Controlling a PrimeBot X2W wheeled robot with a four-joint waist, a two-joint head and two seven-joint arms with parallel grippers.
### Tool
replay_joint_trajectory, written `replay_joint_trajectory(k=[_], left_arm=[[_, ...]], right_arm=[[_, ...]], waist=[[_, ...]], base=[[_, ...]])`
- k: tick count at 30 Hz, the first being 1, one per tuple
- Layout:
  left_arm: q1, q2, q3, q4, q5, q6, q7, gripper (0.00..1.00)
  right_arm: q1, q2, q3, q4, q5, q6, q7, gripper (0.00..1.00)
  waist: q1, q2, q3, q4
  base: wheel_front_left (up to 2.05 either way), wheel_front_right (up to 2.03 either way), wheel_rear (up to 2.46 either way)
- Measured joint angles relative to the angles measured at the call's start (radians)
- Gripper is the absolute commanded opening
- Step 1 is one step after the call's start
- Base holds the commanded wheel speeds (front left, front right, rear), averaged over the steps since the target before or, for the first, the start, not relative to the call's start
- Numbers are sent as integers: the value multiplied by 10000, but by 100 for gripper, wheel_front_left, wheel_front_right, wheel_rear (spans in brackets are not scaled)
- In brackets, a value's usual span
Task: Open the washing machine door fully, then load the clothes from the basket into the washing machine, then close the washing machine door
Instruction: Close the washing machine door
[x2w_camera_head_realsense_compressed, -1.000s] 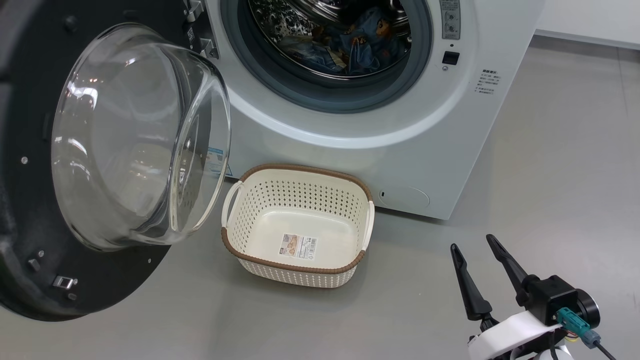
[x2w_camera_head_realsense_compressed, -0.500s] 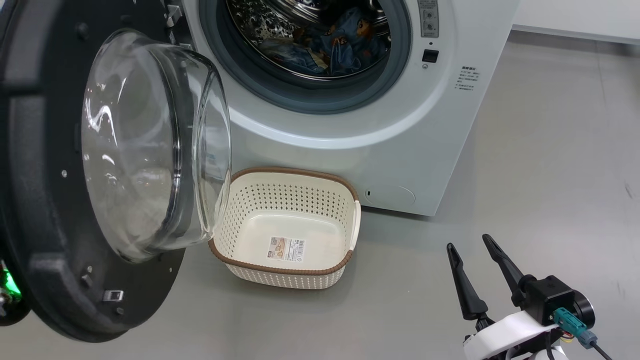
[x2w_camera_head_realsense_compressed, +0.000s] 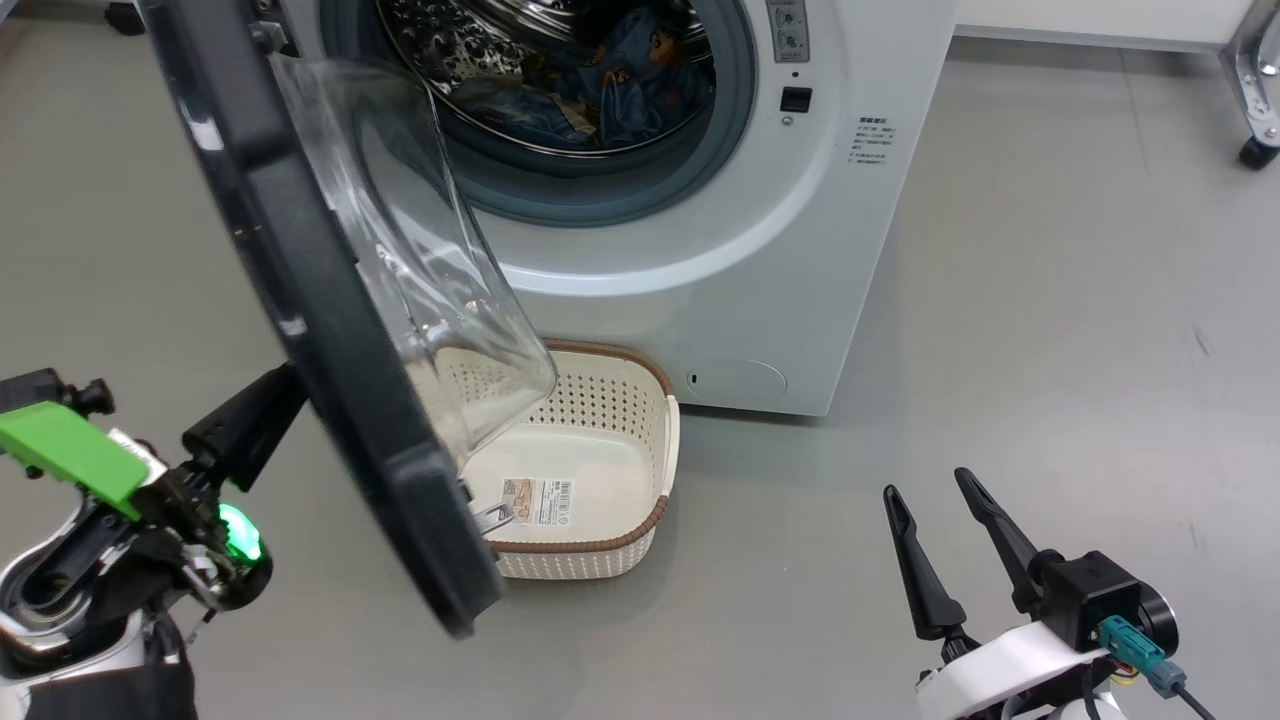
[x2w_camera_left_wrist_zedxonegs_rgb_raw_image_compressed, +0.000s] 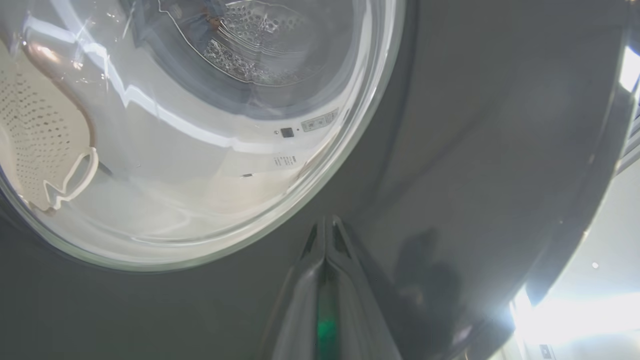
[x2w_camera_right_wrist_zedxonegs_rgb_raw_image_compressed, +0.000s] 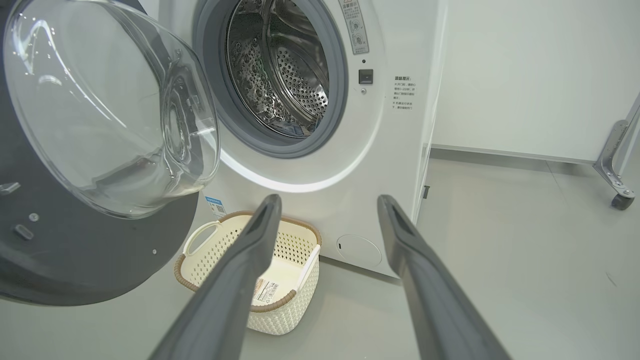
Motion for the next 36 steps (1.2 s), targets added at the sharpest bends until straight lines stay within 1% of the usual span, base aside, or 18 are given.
replay_joint_trajectory(k=[1,3,9,12,13,16,25,31,34,36], left_arm=[[-12,-104,-117,-113,4,0,-123,0],[-19,-130,-362,-320,63,0,-341,0],[-40,23,-918,-397,255,65,-1193,0],[-56,180,-1003,-366,268,128,-1666,0],[-56,180,-1003,-366,268,128,-1666,0],[-64,251,-1181,-313,291,165,-2105,0],[-460,263,-2502,-27,-431,207,-3298,0],[-466,261,-2849,136,-449,198,-4054,0],[-467,265,-3080,190,-201,52,-4383,0],[-464,234,-3168,184,748,-65,-4610,0]], right_arm=[[0,0,-4,0,0,0,0,100],[-2,-4,44,6,0,0,2,100],[-12,-12,150,23,-4,0,2,100],[-15,-8,222,58,-17,0,2,100],[-15,-8,222,58,-17,0,2,100],[-15,-12,234,81,-17,0,0,100],[2,-107,305,217,-17,2,2,100],[6,-236,303,213,-17,0,0,100],[25,-245,151,192,-15,0,2,100],[37,-234,59,165,-12,0,0,100]], waist=[[0,0,6,-56],[0,0,14,-169],[0,0,-10,-573],[0,0,-42,-804],[0,0,-42,-804],[0,0,-90,-1054],[0,0,-327,-1800],[0,0,-492,-2242],[0,0,-542,-2403],[0,0,-551,-2455]], base=[[0,0,0],[0,0,0],[0,0,0],[0,0,0],[0,0,0],[0,0,0],[0,0,0],[0,0,0],[0,0,0],[0,0,0]])
